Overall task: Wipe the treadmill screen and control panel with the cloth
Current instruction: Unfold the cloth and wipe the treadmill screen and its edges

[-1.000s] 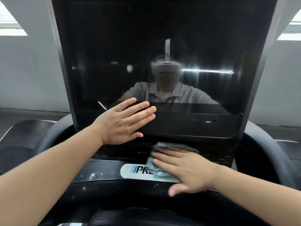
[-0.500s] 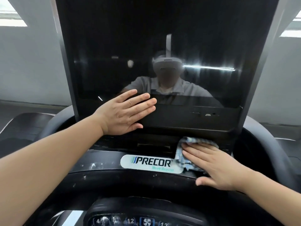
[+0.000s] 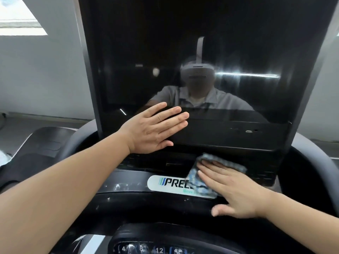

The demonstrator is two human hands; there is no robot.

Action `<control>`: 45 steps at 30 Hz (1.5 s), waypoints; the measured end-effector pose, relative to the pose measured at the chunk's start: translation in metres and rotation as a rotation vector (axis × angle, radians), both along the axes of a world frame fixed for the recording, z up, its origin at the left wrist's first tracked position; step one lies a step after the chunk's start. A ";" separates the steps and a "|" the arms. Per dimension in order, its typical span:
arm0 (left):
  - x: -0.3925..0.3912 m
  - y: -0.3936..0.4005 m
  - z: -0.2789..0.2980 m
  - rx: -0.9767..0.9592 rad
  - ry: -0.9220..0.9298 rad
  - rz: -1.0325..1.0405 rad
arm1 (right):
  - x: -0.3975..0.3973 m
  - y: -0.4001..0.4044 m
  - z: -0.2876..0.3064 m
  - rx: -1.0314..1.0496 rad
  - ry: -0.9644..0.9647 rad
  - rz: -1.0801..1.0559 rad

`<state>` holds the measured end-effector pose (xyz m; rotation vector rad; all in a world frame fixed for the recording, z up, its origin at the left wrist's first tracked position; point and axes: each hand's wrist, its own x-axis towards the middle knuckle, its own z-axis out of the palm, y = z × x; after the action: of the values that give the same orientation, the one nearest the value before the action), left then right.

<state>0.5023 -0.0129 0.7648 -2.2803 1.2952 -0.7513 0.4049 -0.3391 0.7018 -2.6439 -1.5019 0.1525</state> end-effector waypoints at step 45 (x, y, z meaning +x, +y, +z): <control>0.003 0.002 -0.005 -0.079 -0.020 -0.043 | -0.056 -0.114 -0.033 0.118 -0.088 -0.527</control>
<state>0.5054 -0.0111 0.7601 -2.3068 1.3312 -0.8527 0.3487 -0.4528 0.6686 -2.8643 -0.7544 -0.0926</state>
